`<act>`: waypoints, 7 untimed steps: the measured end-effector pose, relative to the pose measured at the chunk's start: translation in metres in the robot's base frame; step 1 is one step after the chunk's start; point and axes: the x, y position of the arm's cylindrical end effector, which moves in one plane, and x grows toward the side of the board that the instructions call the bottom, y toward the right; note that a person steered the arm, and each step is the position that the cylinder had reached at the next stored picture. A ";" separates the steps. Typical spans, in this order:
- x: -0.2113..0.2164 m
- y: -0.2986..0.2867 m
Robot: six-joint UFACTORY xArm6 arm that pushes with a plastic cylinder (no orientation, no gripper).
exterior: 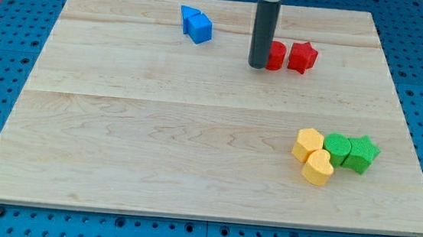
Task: Move the green star along with green circle slightly left and up
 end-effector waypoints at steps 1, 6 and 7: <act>0.000 0.022; 0.063 0.188; 0.099 0.230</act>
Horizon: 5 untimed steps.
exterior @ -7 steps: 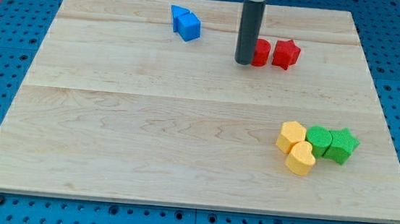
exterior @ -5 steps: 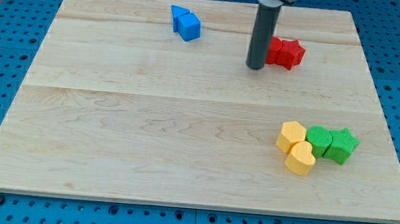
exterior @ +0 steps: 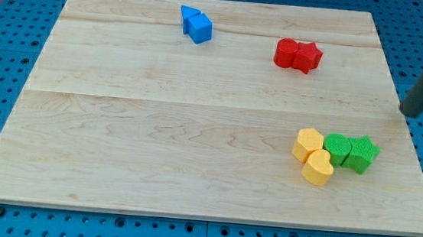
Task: Move the green star along with green circle slightly left and up
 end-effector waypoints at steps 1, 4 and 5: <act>0.055 -0.001; 0.098 -0.104; 0.093 -0.142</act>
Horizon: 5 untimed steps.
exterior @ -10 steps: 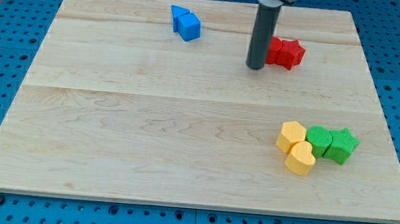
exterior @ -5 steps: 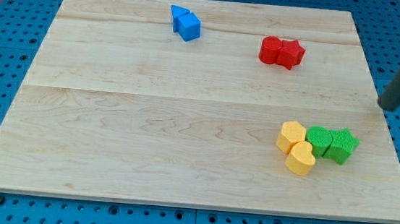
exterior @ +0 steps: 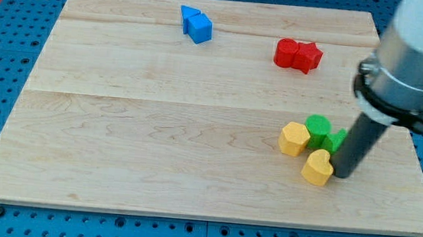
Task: Move the green star along with green circle slightly left and up
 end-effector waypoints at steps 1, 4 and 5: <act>-0.013 -0.012; 0.014 0.039; -0.001 0.060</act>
